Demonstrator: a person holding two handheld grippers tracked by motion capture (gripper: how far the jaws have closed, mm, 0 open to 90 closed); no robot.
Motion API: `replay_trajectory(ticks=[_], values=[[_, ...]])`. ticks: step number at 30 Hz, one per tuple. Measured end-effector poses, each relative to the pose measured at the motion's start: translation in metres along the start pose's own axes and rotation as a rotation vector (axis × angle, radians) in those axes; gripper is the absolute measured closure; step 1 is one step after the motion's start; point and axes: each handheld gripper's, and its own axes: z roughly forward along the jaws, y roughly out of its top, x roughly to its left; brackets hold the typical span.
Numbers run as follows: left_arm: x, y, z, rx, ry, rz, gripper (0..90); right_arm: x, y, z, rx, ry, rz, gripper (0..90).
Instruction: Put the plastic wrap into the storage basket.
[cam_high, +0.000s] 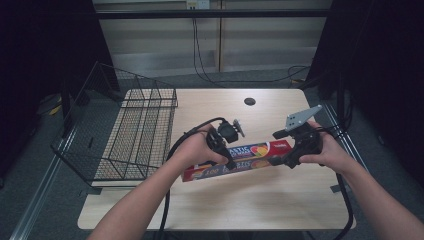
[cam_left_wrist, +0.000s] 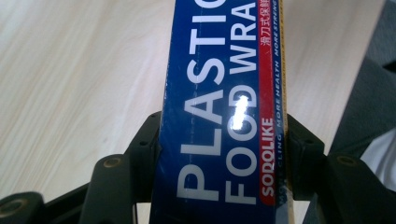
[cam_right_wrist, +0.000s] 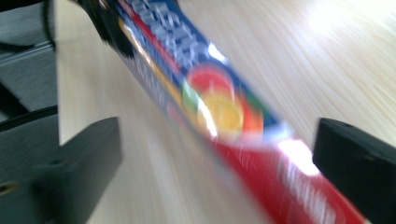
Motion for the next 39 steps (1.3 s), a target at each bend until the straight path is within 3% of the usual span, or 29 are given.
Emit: replay_trajectory(ticks=[2,3,5,6,7,11,12,15,17,22,24,34,39], values=[[0.006,-0.004,-0.006,-0.005,0.024,-0.027,43.4,0.002,-0.004,-0.001,0.012,-0.060,0.022,3.4],[0.011,-0.007,-0.011,-0.008,0.036,-0.076,43.4,0.004,-0.008,-0.001,0.011,-0.089,0.031,2.0],[0.013,-0.009,-0.013,-0.007,0.048,-0.076,43.3,0.006,-0.009,0.000,0.015,-0.107,0.039,1.9],[0.015,-0.010,-0.014,-0.008,0.056,-0.097,43.3,0.007,-0.011,0.001,0.007,-0.122,0.052,1.9],[0.019,-0.013,-0.017,-0.004,0.060,-0.134,43.3,0.009,-0.015,0.001,-0.009,-0.124,0.081,2.2],[0.025,-0.016,-0.022,-0.005,0.065,-0.176,43.3,0.013,-0.022,0.003,-0.024,-0.143,0.111,1.8],[0.025,-0.017,-0.023,-0.014,0.073,-0.206,43.3,0.013,-0.022,0.003,-0.024,-0.143,0.111,1.8],[0.032,-0.020,-0.027,-0.015,0.098,-0.242,43.3,0.017,-0.028,0.005,-0.032,-0.133,0.129,2.2],[0.036,-0.021,-0.030,-0.012,0.108,-0.255,43.3,0.019,-0.031,0.008,-0.027,-0.151,0.135,1.9],[0.045,-0.025,-0.037,-0.040,0.135,-0.338,43.3,0.024,-0.037,0.015,-0.025,-0.206,0.172,1.9],[0.047,-0.027,-0.039,-0.041,0.146,-0.355,43.3,0.025,-0.039,0.018,-0.033,-0.192,0.184,2.2],[0.058,-0.035,-0.052,-0.043,0.183,-0.425,43.3,0.032,-0.046,0.029,-0.044,-0.211,0.206,2.2],[0.065,-0.039,-0.063,-0.062,0.209,-0.486,43.3,0.032,-0.048,0.030,-0.043,-0.212,0.212,2.2]])
